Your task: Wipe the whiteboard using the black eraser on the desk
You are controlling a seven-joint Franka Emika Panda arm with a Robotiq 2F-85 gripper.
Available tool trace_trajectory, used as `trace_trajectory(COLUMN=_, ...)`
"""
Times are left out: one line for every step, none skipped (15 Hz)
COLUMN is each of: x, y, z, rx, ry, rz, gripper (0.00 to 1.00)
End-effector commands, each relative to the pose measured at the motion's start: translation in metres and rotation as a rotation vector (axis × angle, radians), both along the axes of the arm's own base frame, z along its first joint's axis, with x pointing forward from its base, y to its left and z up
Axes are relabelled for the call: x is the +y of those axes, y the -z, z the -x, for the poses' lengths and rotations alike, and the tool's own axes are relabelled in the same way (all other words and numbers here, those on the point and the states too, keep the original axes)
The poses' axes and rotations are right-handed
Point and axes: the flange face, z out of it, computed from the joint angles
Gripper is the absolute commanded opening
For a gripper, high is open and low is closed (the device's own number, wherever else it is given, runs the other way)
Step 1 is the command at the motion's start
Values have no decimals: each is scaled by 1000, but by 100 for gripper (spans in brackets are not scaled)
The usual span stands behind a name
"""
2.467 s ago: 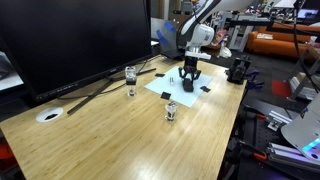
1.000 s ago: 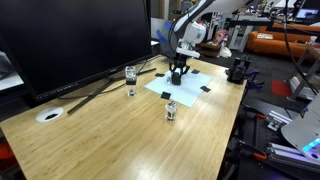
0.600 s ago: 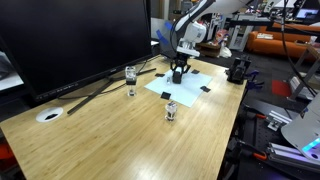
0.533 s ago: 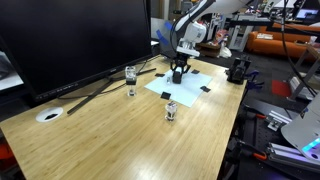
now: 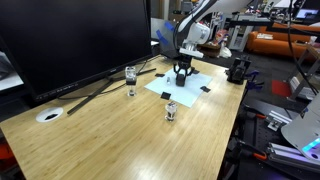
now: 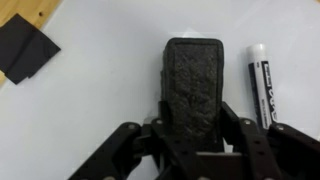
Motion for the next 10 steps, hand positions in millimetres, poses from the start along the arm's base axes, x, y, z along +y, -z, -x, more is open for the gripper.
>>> trace_trajectory(x=12, y=40, z=39, rx=73, ry=19, rz=-24, gripper=26)
trace_trajectory(x=13, y=42, z=44, rx=80, ry=26, rz=-32, gripper=26)
trace_trajectory(x=14, y=42, z=49, rx=85, ry=33, rz=-42, gripper=26)
trace_trajectory(x=16, y=42, z=53, rx=86, ry=39, rz=-55, gripper=26)
trace_trajectory(x=18, y=43, z=57, rx=86, ry=45, rz=-67, gripper=26)
trace_trajectory(x=22, y=42, z=60, rx=79, ry=43, rz=-80, gripper=26)
trace_trajectory(x=27, y=40, z=63, rx=75, ry=30, rz=-88, gripper=26)
trace_trajectory(x=33, y=39, z=67, rx=73, ry=5, rz=-92, gripper=26)
trace_trajectory(x=41, y=37, z=72, rx=79, ry=-35, rz=-87, gripper=26)
trace_trajectory(x=49, y=36, z=78, rx=90, ry=-77, rz=-77, gripper=26)
